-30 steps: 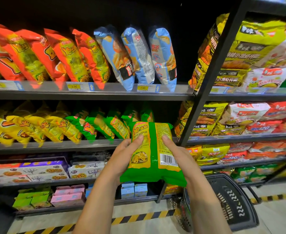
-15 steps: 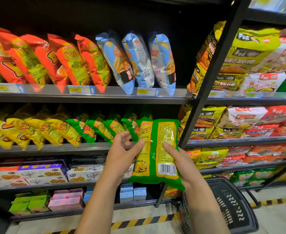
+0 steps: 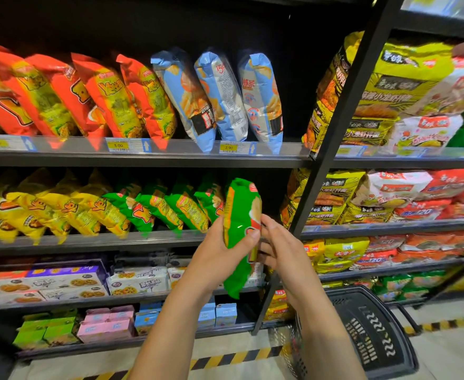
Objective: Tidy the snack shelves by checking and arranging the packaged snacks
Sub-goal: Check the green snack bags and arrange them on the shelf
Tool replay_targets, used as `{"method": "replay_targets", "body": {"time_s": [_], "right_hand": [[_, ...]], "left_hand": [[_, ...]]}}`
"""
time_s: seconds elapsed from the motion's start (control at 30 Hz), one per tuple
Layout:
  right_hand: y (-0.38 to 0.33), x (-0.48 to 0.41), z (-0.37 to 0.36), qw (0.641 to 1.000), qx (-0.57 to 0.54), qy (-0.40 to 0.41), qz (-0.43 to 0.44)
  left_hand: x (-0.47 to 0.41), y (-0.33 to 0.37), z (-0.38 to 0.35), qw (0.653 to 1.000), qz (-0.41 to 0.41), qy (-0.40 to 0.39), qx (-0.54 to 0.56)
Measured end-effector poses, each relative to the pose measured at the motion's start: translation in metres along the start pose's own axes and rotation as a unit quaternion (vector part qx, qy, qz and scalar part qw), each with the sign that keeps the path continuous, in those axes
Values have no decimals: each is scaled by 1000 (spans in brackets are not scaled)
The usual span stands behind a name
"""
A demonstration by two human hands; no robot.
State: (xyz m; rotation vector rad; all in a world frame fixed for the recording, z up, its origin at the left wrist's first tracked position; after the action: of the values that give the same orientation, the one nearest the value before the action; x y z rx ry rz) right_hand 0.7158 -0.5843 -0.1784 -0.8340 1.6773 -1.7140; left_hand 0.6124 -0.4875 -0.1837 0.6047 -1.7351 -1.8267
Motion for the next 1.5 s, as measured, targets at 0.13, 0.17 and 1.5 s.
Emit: {"method": "replay_targets", "body": {"time_s": [0.13, 0.17, 1.5], "right_hand": [[-1, 2, 10, 999, 32, 29, 19], [-1, 2, 14, 998, 38, 46, 27], [-1, 9, 46, 994, 96, -11, 42]], "left_hand": [[-2, -9, 16, 997, 15, 49, 51], [-1, -10, 19, 996, 19, 55, 61], [-7, -29, 20, 990, -29, -13, 137]]}}
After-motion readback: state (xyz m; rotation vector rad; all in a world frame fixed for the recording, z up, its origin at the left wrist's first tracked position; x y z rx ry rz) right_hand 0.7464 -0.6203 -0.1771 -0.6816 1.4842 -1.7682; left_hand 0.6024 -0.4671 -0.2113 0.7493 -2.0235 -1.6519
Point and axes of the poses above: each hand's wrist, its own x-axis away from the middle knuckle, its own z-axis out of the back of the hand, y = z × x, the point moved 8 cm from there along -x, towards the middle knuckle
